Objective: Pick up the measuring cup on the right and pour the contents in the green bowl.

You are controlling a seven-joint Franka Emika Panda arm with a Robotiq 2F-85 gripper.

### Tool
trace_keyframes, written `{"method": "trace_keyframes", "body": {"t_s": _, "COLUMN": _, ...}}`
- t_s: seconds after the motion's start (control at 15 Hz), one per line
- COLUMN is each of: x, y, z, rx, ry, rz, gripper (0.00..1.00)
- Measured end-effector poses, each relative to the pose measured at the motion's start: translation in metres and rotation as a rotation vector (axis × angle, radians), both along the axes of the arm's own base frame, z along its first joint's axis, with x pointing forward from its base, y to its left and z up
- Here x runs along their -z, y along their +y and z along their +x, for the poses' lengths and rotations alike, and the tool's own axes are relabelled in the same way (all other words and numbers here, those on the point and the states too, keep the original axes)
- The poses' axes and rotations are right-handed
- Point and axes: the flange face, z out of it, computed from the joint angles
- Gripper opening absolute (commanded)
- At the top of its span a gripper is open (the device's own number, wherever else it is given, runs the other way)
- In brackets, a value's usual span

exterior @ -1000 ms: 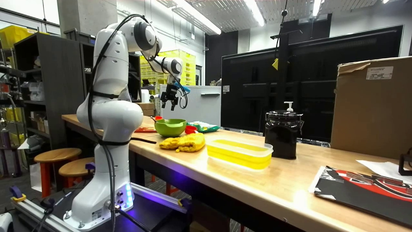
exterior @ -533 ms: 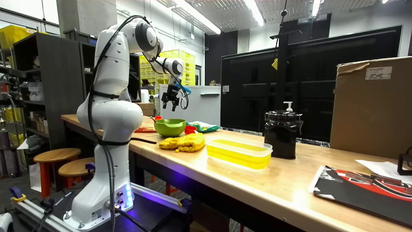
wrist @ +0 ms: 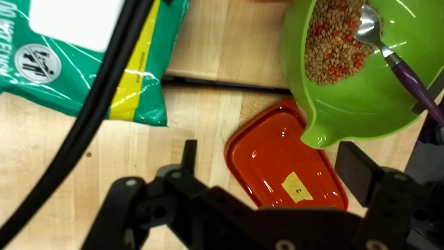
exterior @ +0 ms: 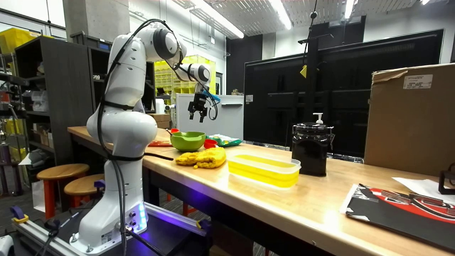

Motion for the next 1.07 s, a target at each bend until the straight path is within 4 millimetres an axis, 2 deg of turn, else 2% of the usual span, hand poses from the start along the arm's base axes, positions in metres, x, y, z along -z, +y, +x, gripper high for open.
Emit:
{"method": "trace_keyframes", "body": {"t_s": 0.4, "x": -0.011, "y": -0.048, "z": 0.013, "rx": 0.091, "ry": 0.004, "rz": -0.019, "gripper": 1.00}}
{"method": "trace_keyframes", "body": {"t_s": 0.87, "x": 0.000, "y": -0.139, "z": 0.007, "rx": 0.278, "ry": 0.054, "rz": -0.021, "gripper": 1.00}}
{"method": "trace_keyframes", "body": {"t_s": 1.07, "x": 0.003, "y": -0.168, "z": 0.000, "rx": 0.330, "ry": 0.076, "rz": -0.024, "gripper": 1.00}}
